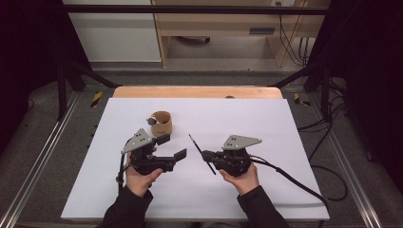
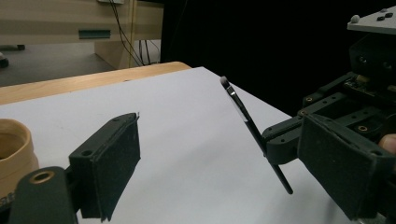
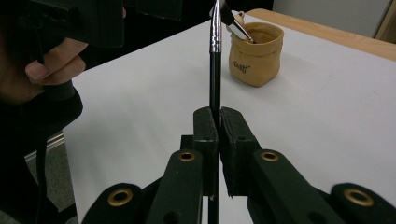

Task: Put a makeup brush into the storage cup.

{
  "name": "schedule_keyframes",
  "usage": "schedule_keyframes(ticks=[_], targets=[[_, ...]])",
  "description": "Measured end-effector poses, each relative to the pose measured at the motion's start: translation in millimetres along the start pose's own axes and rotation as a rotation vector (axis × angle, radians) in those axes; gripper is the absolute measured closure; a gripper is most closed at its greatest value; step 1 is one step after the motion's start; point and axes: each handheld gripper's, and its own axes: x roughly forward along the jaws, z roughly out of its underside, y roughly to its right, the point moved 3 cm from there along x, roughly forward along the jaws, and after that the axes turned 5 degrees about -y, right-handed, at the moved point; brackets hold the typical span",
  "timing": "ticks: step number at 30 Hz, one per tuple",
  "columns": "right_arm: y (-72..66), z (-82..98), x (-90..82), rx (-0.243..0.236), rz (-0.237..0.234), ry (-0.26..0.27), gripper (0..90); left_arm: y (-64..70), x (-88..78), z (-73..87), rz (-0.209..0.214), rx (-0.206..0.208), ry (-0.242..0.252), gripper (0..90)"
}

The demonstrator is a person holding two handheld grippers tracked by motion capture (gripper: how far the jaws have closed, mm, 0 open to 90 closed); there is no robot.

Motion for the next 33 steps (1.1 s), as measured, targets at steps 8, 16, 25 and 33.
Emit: schedule_keyframes(ticks=[8,16,25,33], targets=[[-1.7,0.9,0.9,-0.004,-0.010,0.004,85.7,5.7,8.8,-2.2,0.023,-0.011,0.007,13.3],[-3.1,0.0,-0.9,-0.006,-0.012,0.022,85.7,10.1,14.3,-4.0,0.040,-0.016,0.015,16.1],[-4.7,-0.4,-1.6,-0.009,-0.021,0.037,85.7,13.3,19.5,-4.1,0.059,-0.027,0.019,21.6],[-5.9,-0.9,-2.3,-0.013,-0.025,0.053,85.7,17.1,24.6,-4.8,0.076,-0.040,0.029,30.0]])
